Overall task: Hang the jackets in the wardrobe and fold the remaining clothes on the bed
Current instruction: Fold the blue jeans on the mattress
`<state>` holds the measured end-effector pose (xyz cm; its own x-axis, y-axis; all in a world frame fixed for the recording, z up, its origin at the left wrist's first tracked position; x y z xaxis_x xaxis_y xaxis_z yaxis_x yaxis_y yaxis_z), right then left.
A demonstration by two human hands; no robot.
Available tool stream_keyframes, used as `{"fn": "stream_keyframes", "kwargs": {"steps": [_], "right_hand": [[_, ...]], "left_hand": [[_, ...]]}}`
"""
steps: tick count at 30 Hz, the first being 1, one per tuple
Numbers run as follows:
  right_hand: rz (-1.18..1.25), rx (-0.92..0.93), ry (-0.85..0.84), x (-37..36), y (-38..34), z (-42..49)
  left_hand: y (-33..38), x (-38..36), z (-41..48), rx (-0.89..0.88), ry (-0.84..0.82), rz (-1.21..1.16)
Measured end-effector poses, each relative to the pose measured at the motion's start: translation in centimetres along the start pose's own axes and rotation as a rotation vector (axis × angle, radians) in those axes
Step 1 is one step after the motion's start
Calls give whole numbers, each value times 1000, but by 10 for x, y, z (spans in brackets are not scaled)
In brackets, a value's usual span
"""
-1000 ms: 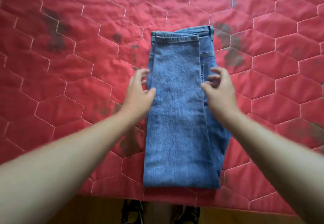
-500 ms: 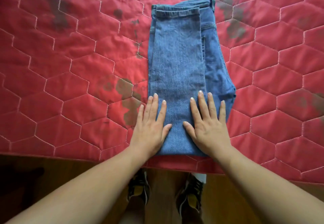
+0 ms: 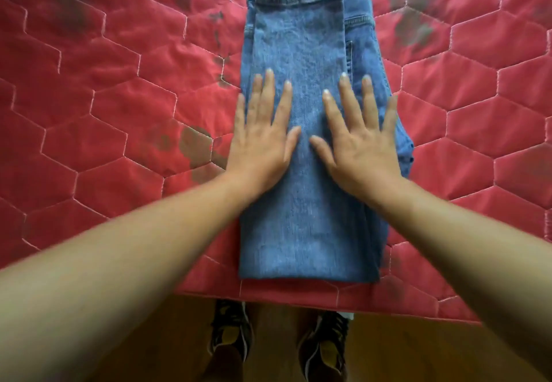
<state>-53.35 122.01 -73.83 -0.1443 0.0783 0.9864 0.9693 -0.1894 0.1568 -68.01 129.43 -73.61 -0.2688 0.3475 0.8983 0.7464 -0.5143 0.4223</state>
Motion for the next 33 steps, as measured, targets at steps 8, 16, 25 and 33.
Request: {"fn": "stream_keyframes", "kwargs": {"steps": [8, 16, 25, 33], "right_hand": [[29, -12, -133, -4, 18, 42], [-65, 18, -44, -8, 28, 163], [-5, 63, -208, 10, 28, 149], [3, 160, -134, -21, 5, -101]], "left_hand": [[-10, 9, 46, 41, -72, 74], [-31, 21, 149, 1, -14, 118], [-21, 34, 141, 73, -182, 54], [-14, -19, -80, -44, -193, 7]]}}
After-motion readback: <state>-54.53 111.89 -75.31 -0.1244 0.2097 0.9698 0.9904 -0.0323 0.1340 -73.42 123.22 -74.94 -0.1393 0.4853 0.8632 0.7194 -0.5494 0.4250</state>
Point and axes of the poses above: each hand's wrist, its own z-axis towards the middle knuckle, its own x-axis out of the back of the hand, y = z × x, the point moved 6 cm from there along z, towards the middle knuckle, and after that the axes turned 15 degrees about -z, right-handed, at the moved point
